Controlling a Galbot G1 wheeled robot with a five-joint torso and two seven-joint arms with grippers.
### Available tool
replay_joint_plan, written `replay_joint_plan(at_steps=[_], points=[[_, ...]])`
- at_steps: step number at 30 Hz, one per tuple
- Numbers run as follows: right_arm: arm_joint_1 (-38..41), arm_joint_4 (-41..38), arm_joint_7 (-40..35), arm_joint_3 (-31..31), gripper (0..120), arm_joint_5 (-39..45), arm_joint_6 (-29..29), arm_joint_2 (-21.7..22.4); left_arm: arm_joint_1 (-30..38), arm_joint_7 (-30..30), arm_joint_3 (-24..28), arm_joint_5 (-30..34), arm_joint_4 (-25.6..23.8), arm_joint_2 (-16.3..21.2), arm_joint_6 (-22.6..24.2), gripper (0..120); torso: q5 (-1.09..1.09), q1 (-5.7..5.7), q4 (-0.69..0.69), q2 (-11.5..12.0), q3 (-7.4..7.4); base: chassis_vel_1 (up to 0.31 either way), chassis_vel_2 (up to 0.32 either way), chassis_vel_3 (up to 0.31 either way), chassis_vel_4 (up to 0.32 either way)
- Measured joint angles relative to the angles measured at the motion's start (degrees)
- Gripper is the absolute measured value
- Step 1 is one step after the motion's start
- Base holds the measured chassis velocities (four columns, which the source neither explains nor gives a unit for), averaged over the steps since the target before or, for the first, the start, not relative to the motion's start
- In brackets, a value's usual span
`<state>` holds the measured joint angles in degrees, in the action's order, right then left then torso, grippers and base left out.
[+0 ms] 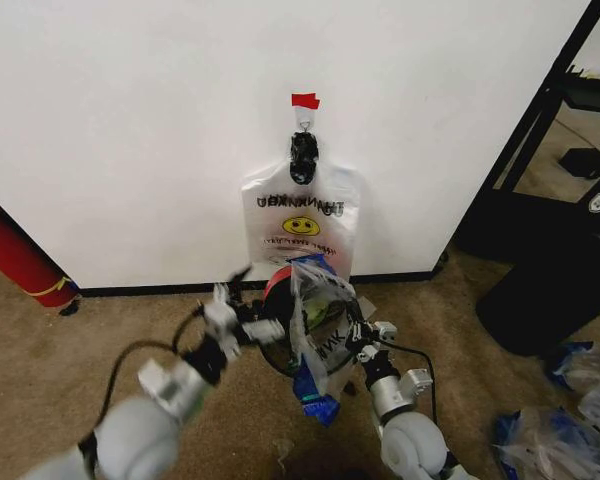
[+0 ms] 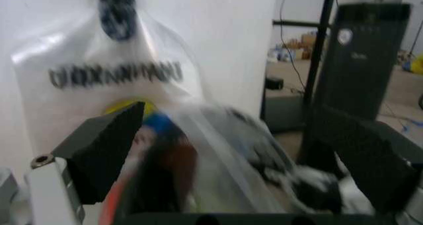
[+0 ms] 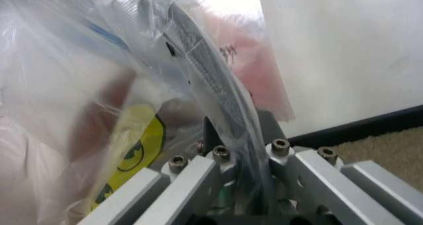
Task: Pick up the garbage bag from the wall and place it over the trash bin.
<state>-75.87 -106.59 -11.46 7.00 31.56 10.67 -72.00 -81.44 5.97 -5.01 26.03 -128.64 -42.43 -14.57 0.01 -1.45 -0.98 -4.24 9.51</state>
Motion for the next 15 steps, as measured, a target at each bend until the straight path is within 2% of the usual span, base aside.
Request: replay_joint_plan(at_steps=[5,15], points=[[0.4,-0.1,-1.2,0.2,0,-1.7,1.1,0.0,-3.3,0.9,1.0,-2.6,-0.4,-0.3,1.2,100,0.0,0.0,-0.01,0.0,0.0,0.0,0.0,0.0,0.0],[0.8,0.2,-1.0,-0.3,0,-5.2,2.6,-0.8,-1.9,3.2,3.3,-6.0,2.2,-2.5,5.3,96,-0.01,-0.01,0.0,0.0,0.01,0.0,0.0,0.0,0.0]])
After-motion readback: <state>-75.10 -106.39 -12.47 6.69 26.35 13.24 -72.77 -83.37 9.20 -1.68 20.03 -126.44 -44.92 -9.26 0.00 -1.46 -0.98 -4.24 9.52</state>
